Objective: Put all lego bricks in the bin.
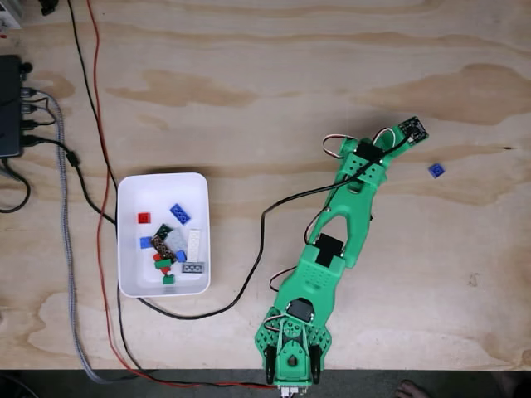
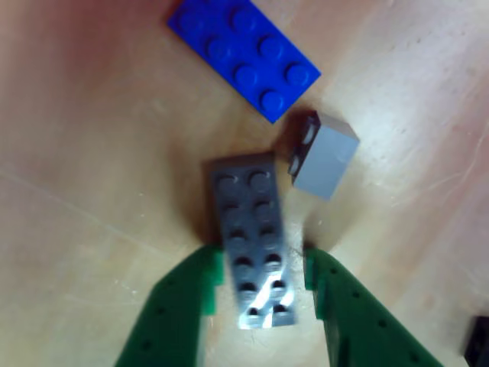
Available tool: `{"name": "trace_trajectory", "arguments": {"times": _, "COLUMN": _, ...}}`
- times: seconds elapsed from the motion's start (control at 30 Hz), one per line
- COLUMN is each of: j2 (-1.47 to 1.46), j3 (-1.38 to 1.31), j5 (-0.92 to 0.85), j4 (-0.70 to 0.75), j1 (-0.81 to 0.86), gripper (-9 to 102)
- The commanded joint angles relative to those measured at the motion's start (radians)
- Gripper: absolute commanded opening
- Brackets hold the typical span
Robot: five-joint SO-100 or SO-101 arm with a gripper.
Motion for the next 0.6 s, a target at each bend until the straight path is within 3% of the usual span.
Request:
{"name": "trace_trajectory", "arguments": {"times": 0.0, "j2": 0.109, "j3": 0.018, "j5": 0.015, "j4": -0.048, "j1": 0.000, "gripper": 0}}
{"name": "trace_trajectory", "arguments": {"times": 0.13, "j2": 0.364, "j3": 0.149, "j5": 0.097, "j4": -0.057, "j1": -0.034, "gripper": 0}}
{"name": "trace_trajectory", "arguments": {"times": 0.23, "j2": 0.630, "j3": 0.202, "j5": 0.202, "j4": 0.040, "j1": -0.123, "gripper": 0}}
{"name": "trace_trajectory", "arguments": {"times": 0.4, "j2": 0.890, "j3": 0.186, "j5": 0.405, "j4": 0.210, "j1": -0.482, "gripper": 0}}
{"name": "trace_trajectory", "arguments": {"times": 0.57, "j2": 0.808, "j3": 0.101, "j5": 0.505, "j4": 0.365, "j1": -0.908, "gripper": 0}}
